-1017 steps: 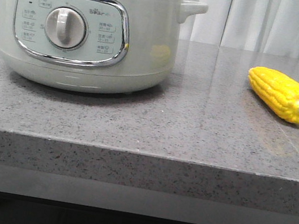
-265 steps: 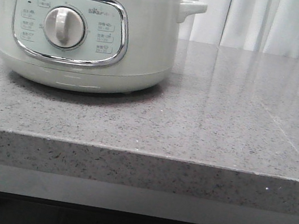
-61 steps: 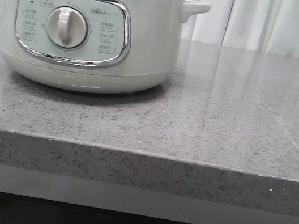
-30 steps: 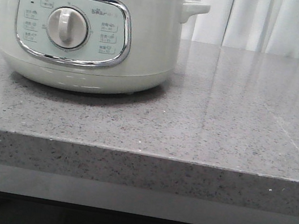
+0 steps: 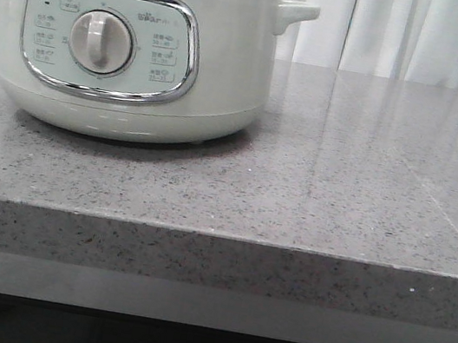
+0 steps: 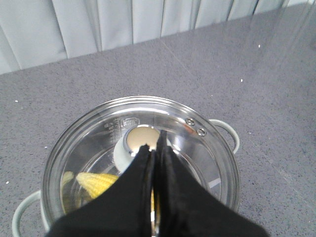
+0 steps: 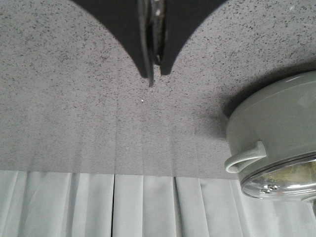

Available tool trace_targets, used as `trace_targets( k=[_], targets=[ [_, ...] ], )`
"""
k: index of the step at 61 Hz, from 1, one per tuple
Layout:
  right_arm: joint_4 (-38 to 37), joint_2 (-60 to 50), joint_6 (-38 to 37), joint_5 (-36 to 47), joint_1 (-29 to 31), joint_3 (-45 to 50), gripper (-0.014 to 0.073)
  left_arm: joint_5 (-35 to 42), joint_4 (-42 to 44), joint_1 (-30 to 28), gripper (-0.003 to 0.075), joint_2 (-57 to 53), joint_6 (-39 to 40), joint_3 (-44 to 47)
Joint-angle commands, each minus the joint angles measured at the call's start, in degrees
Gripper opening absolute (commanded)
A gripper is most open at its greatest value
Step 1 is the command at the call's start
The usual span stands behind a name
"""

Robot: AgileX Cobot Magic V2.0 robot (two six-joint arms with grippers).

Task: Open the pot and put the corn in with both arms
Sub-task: 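Release the lid knob and raise the left gripper away from the pot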

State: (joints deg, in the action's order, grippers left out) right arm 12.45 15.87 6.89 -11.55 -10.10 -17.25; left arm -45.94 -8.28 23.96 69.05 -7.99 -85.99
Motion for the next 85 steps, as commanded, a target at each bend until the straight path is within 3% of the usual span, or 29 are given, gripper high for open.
trace_targets(
  k=[1, 24, 39, 53, 85],
  targets=[
    [0.1, 0.4, 0.5, 4.8, 0.2, -1.6, -0.0069, 10.4, -1.0, 0.5, -0.0018, -6.9, 0.0, 6.2],
    [0.1, 0.4, 0.5, 4.8, 0.2, -1.6, -0.0069, 21.8, -1.0, 0.5, -0.0018, -35.0, 0.0, 38.2],
    [0.1, 0.4, 0.5, 4.8, 0.2, -1.6, -0.0069, 21.5, -1.0, 0.5, -0.0018, -52.6, 0.0, 51.2],
    [0.1, 0.4, 0.5, 4.8, 0.2, -1.6, -0.0069, 21.4, -1.0, 0.5, -0.0018, -62.0, 0.0, 54.5],
    [0.1, 0.4, 0.5, 4.8, 0.2, -1.6, -0.0069, 21.6, -1.0, 0.5, -0.0018, -62.4, 0.0, 54.7]
  ],
)
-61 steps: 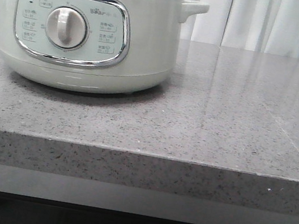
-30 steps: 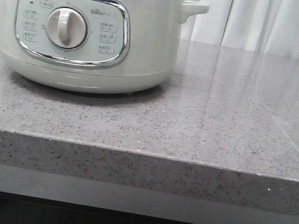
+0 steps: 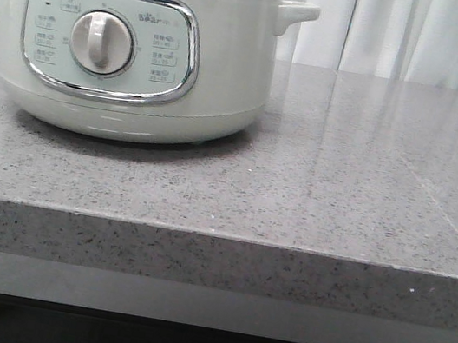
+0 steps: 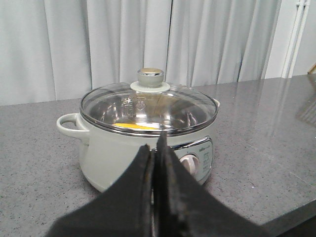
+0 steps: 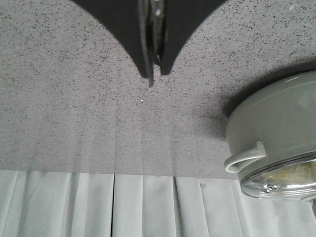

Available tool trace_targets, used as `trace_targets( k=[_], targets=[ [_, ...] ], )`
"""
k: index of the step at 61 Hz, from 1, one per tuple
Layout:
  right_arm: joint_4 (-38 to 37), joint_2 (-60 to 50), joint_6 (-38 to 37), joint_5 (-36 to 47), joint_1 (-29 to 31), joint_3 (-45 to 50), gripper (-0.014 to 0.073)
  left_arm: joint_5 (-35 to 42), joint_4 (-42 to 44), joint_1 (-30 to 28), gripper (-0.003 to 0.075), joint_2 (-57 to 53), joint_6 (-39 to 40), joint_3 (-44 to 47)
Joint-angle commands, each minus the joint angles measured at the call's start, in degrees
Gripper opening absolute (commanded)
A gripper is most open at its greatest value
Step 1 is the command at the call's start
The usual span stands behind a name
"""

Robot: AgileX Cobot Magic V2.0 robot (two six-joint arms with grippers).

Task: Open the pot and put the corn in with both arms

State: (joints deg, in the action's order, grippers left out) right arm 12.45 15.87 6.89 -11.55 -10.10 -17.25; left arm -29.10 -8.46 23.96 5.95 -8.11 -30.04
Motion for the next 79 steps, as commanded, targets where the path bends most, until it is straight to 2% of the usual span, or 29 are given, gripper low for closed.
trace_targets(
  k=[1, 7, 16, 32, 43, 66, 79],
  targets=[
    [0.1, 0.4, 0.5, 4.8, 0.2, -1.6, -0.0069, 4.9, -0.6, 0.5, -0.0018, 0.7, 0.2, -1.1],
    [0.1, 0.4, 0.5, 4.8, 0.2, -1.6, -0.0069, 6.3, 2.5, 0.1, -0.0018, -0.2, 1.3, 0.5],
    [0.1, 0.4, 0.5, 4.8, 0.2, -1.6, -0.0069, 11.6, 10.8, -4.0, -0.0018, -2.8, 11.7, 7.3],
    [0.1, 0.4, 0.5, 4.8, 0.2, -1.6, -0.0069, 13.9, 10.8, -18.6, -0.0018, -4.7, 11.8, 18.7],
    [0.1, 0.4, 0.5, 4.8, 0.2, -1.6, -0.0069, 14.3, 10.1, -24.0, -0.0018, -5.5, 11.8, 24.4],
    [0.1, 0.4, 0.5, 4.7, 0.2, -1.6, -0.0069, 19.1, 7.7, -25.8, -0.0018, -7.6, 11.8, 30.5],
    [0.1, 0.4, 0.5, 4.7, 0.2, -1.6, -0.0069, 20.2, 7.5, -25.8, -0.0018, -7.6, 11.8, 30.4]
  ],
)
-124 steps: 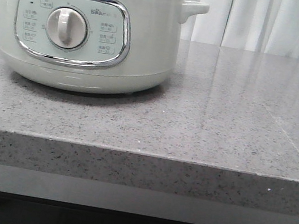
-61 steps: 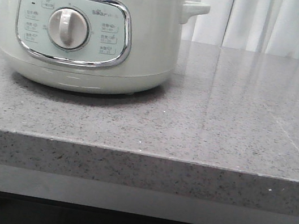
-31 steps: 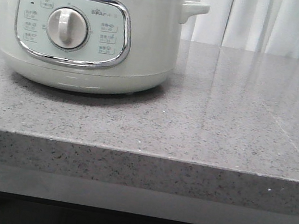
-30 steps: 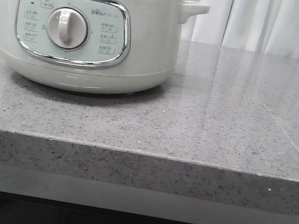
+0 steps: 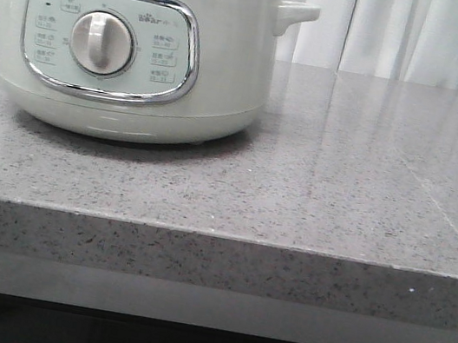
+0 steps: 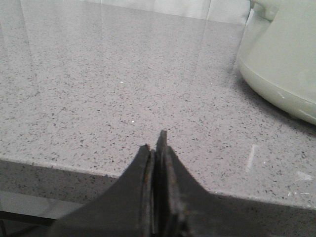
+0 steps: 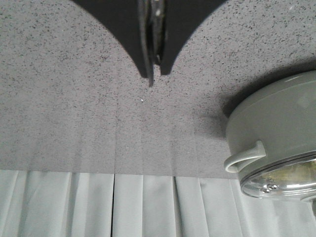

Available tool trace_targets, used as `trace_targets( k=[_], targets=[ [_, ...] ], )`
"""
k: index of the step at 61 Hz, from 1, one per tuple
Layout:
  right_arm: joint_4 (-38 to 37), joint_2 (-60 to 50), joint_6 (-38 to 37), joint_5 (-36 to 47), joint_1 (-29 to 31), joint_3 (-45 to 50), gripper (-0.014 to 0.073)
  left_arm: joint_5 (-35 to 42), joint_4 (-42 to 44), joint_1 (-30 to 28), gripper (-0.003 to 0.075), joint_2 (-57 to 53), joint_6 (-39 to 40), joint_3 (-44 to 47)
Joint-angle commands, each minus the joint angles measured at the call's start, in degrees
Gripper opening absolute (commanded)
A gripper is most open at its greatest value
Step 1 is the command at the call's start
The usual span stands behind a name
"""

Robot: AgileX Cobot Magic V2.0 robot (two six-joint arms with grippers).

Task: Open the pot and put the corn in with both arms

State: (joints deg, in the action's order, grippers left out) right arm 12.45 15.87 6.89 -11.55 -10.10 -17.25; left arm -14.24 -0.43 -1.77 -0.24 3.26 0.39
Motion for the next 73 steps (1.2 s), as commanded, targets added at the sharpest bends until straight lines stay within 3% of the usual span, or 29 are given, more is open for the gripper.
trace_targets(
  k=[1, 60, 73],
  targets=[
    [0.1, 0.4, 0.5, 4.7, 0.2, -1.6, -0.0069, 5.4, -0.5, 0.0, -0.0018, -1.4, 0.4, 0.0],
    [-0.3, 0.4, 0.7, 4.9, 0.2, -1.6, -0.0069, 5.4, -0.5, 0.0, -0.0018, -1.4, 0.4, 0.0],
    [-3.6, -1.5, 2.6, 10.4, 3.3, 5.0, -0.0069, 5.4, -0.5, 0.0, -0.0018, -1.4, 0.4, 0.0]
  ],
)
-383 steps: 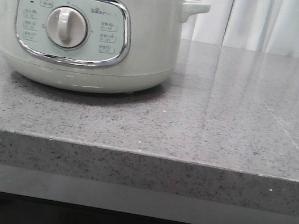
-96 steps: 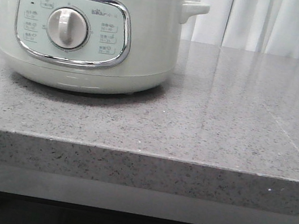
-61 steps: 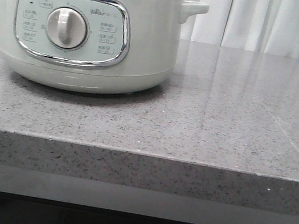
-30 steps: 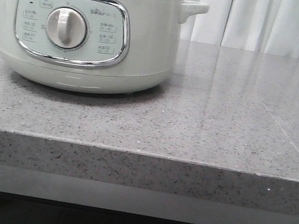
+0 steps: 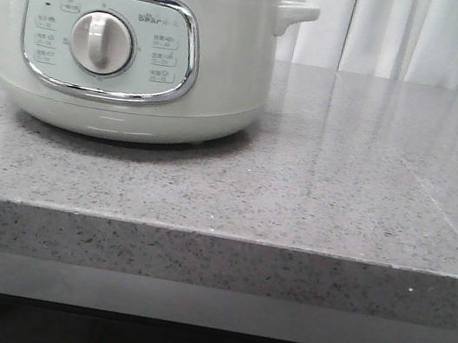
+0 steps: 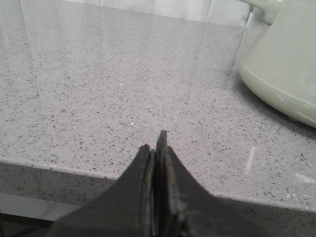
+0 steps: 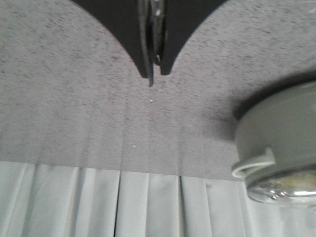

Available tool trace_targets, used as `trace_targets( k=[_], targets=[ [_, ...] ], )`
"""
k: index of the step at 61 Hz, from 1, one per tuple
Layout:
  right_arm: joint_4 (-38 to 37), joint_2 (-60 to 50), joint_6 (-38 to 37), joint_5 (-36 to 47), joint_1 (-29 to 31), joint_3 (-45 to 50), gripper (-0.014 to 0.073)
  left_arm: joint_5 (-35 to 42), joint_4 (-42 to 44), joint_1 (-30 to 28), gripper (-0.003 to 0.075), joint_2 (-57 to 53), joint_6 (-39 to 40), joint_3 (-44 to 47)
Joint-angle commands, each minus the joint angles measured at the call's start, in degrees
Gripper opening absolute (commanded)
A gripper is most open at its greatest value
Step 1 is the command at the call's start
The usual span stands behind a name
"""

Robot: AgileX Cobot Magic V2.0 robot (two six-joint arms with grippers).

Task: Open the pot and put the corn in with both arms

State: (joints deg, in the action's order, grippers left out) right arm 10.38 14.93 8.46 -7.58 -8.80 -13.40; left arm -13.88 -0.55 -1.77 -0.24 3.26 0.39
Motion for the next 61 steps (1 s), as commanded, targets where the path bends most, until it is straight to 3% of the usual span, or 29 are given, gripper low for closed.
trace_targets(
  k=[1, 14, 25, 61],
  targets=[
    [-1.5, -1.1, 1.0, 6.6, 2.9, 2.2, -0.0069, 5.0, -0.4, 0.0, -0.0018, -1.4, 0.4, 0.0],
    [-1.5, -9.5, 1.0, 6.2, 11.0, 13.6, -0.0069, 5.0, -0.4, 0.0, -0.0018, -1.4, 0.4, 0.0],
    [-1.5, -16.8, 1.0, -0.5, 11.2, 14.8, -0.0069, 5.0, -0.4, 0.0, -0.0018, -1.4, 0.4, 0.0],
    [-1.5, -16.7, 1.0, -0.3, 11.3, 14.8, -0.0069, 5.0, -0.4, 0.0, -0.0018, -1.4, 0.4, 0.0]
  ],
)
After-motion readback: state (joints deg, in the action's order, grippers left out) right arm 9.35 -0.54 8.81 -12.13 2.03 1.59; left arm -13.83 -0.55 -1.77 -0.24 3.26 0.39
